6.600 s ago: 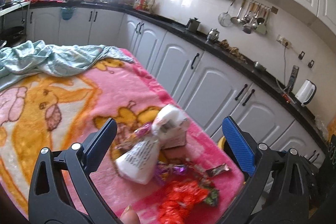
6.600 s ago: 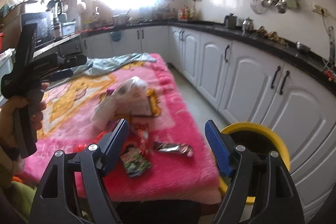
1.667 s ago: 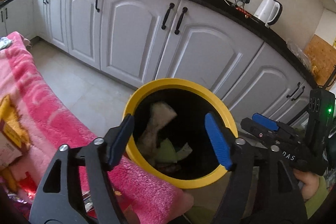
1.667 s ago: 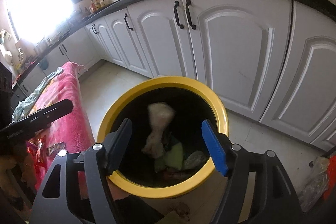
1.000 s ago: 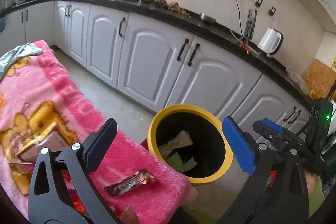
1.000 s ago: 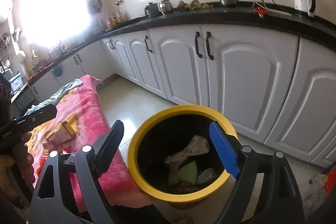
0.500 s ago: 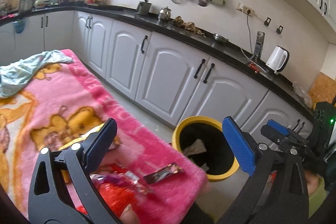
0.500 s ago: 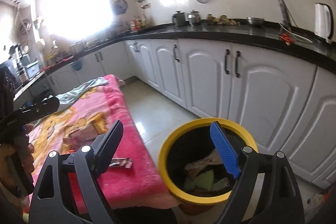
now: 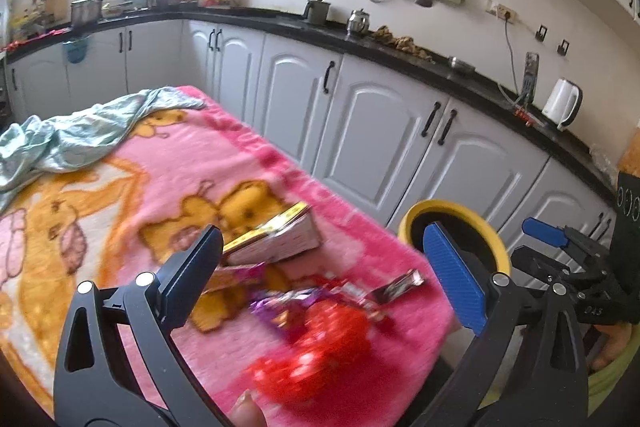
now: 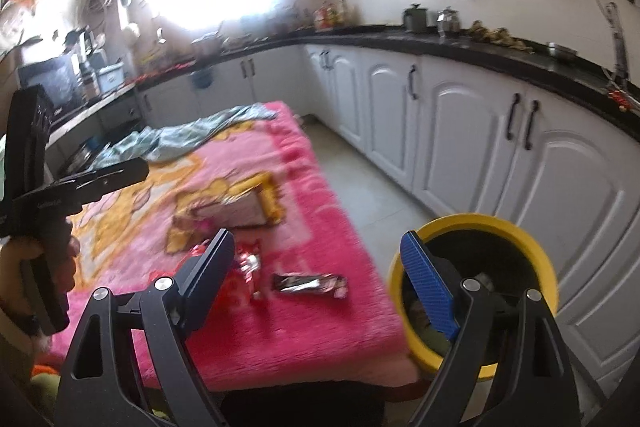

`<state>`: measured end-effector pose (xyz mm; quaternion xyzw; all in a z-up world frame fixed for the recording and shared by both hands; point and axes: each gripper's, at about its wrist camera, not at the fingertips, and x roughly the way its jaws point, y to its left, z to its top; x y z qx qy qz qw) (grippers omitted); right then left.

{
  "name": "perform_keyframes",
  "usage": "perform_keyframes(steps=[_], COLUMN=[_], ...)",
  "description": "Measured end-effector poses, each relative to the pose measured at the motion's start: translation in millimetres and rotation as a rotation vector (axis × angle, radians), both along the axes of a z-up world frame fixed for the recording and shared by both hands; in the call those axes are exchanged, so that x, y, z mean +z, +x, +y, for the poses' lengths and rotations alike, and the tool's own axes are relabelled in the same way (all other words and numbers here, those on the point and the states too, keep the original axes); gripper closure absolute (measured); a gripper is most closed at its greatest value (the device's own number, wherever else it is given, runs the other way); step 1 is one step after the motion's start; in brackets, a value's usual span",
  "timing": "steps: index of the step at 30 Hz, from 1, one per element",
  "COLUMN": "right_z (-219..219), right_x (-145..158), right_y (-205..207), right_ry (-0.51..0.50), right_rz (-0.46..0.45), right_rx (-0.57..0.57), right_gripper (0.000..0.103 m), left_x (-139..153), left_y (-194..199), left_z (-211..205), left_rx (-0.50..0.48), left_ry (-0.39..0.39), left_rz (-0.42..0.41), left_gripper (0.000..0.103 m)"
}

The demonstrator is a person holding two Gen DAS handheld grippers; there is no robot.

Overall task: Collect trash
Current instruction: 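Move both open tools back over the remaining trash on the blanket, then grasp the red mesh bag with the left tool while the right tool grasps the red wrapper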

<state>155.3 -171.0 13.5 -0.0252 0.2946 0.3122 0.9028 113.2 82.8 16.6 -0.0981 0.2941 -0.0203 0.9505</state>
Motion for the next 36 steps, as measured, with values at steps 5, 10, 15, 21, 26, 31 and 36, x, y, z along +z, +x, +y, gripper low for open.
perform_keyframes(steps=[5, 10, 15, 21, 26, 31, 36], right_z=[28.3, 52.5, 73.4, 86.1, 90.6, 90.2, 80.6], right_x=[-19.9, -42.4, -66.2, -85.9, -98.6, -102.3, -91.0], right_y=[-6.4, -6.7, -2.4, 6.1, 16.3, 18.8, 15.1], right_ry=[-0.035, -0.079, -0.139, -0.170, -0.153, -0.145, -0.119], right_rz=[0.046, 0.091, 0.139, 0.190, 0.248, 0.265, 0.252], right_rx=[0.063, 0.114, 0.149, 0.184, 0.202, 0.201, 0.201], right_gripper=[0.021, 0.022, 0.036, 0.058, 0.079, 0.092, 0.092], left_x=[-20.0, -42.8, -68.5, -86.7, -98.0, -110.7, -111.9], left_y=[-11.3, -18.4, -19.9, -17.3, -14.1, -12.4, -14.2], left_z=[16.9, 23.2, 25.8, 18.1, 12.1, 5.2, -3.3], left_rx=[-0.007, -0.059, -0.132, -0.220, -0.262, -0.297, -0.346], left_ry=[-0.012, -0.013, -0.061, -0.059, -0.067, -0.056, -0.003], left_rz=[0.041, 0.081, 0.133, 0.180, 0.211, 0.246, 0.256], left_gripper=[0.011, 0.011, 0.011, 0.011, 0.011, 0.034, 0.074])
